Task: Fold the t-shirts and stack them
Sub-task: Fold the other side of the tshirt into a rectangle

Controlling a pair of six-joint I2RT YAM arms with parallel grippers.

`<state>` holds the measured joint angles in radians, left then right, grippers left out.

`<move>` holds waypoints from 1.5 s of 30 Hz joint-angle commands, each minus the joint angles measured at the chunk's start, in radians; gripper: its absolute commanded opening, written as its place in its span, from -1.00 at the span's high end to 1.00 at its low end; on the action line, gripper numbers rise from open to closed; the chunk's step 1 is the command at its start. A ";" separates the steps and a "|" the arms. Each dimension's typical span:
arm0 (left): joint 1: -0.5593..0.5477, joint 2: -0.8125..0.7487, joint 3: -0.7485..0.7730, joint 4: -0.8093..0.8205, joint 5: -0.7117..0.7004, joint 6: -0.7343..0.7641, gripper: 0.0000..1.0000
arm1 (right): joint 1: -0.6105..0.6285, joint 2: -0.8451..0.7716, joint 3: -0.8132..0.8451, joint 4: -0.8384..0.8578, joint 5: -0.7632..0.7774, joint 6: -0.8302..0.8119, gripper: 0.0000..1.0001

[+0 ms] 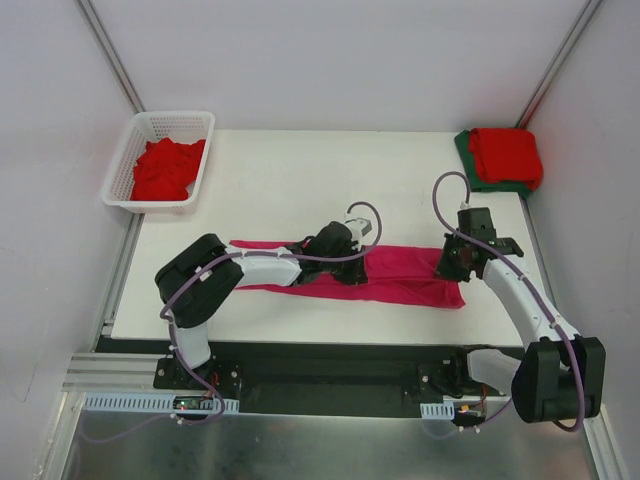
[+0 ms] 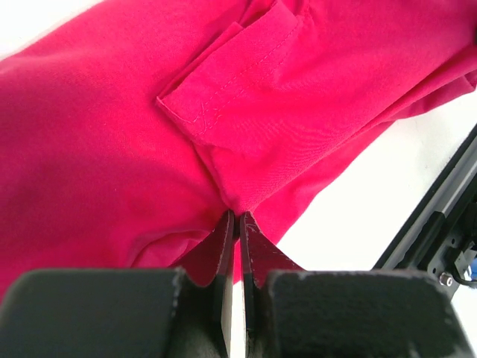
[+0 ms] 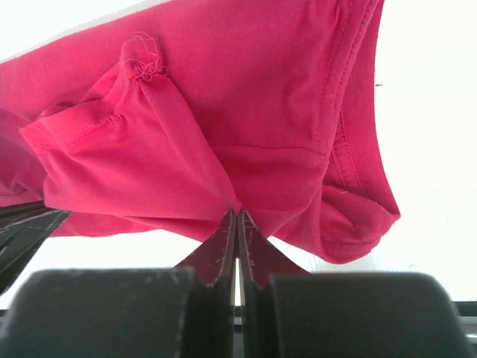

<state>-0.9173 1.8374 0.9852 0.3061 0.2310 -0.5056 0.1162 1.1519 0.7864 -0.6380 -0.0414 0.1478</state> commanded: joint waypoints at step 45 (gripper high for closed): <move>-0.069 -0.170 -0.085 -0.067 -0.055 0.006 -0.07 | 0.096 0.011 -0.036 -0.071 0.127 0.096 -0.07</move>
<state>-0.9760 1.7496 0.9131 0.2470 0.1982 -0.5049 0.2020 1.1664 0.7212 -0.7151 0.0662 0.2123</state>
